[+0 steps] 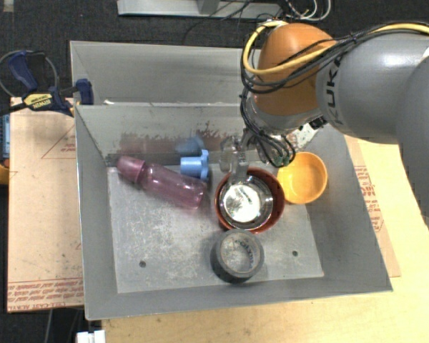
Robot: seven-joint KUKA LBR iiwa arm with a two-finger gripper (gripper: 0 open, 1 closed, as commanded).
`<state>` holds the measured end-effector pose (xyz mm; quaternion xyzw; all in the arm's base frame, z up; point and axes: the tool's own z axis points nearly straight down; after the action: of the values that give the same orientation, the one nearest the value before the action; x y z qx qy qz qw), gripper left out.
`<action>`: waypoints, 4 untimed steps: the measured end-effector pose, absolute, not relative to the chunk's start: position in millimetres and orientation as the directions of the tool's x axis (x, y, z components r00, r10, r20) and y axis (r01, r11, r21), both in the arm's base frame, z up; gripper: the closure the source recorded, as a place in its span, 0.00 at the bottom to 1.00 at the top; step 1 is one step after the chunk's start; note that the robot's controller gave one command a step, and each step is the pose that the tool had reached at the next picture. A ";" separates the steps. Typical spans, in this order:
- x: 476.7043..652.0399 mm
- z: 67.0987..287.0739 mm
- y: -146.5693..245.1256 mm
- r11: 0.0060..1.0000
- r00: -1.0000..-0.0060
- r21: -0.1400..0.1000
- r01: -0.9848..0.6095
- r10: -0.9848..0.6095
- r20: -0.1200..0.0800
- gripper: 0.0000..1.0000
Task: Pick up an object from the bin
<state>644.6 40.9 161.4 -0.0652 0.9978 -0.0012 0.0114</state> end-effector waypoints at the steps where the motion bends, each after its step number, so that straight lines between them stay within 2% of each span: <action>1: 644.6 161.4 40.9 0.992 -0.991 -0.004 -0.130 -0.130 -0.022 1.00; 2: 634.0 124.0 73.5 0.964 -0.964 0.011 0.264 0.264 -0.031 1.00; 3: 603.3 117.7 60.7 0.957 -0.957 -0.007 -0.290 -0.290 -0.025 0.00; 4: 599.6 117.2 58.9 0.955 -0.954 -0.007 -0.297 -0.297 -0.025 0.00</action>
Offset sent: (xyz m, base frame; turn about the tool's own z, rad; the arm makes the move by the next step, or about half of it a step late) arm -0.0125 0.0297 -0.0410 0.4066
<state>599.6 58.9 117.2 -0.1503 0.9885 -0.0015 0.0129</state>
